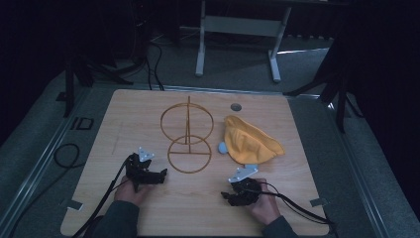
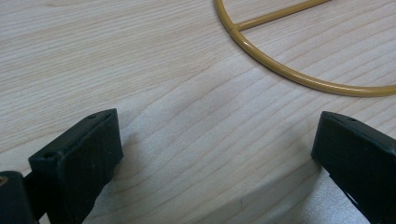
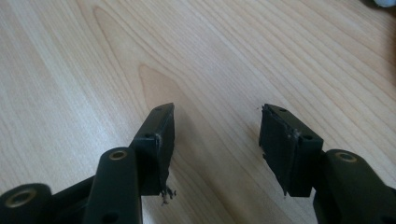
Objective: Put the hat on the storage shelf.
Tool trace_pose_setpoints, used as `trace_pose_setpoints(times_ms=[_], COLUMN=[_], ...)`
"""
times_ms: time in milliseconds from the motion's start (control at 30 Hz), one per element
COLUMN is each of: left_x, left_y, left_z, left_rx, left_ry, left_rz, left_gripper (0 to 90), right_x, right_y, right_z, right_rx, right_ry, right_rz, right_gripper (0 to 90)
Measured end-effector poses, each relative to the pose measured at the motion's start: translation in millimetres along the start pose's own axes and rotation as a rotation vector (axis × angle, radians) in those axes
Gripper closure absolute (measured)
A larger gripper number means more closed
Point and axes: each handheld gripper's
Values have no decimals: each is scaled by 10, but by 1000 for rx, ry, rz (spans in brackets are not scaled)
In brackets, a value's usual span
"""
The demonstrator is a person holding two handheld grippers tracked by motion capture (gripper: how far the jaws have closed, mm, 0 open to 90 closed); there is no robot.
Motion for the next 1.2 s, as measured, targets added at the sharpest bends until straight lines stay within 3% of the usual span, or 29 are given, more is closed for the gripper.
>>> trace_pose_setpoints(times_ms=[100,267,633,1200], left_x=[0,0,0,1], left_y=[0,0,0,1], left_z=[0,0,0,1], left_rx=[0,0,1,-1], left_ry=[0,0,0,0], left_rz=[0,-1,0,1], left_gripper=[19,19,19,19], right_x=[3,38,334,430], right_y=[26,54,6,-42], right_z=[-8,-34,-162,-516], right_rx=[3,48,153,138], right_ry=[6,28,-80,-185], right_rz=[22,72,70,55], right_gripper=[454,492,552,587])
Point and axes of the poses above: each handheld gripper's, and its own axes: x roughly backward along the jaws, y roughly out of its top, z roughly to its left, and after that the axes turned 3 degrees about y, right-handed
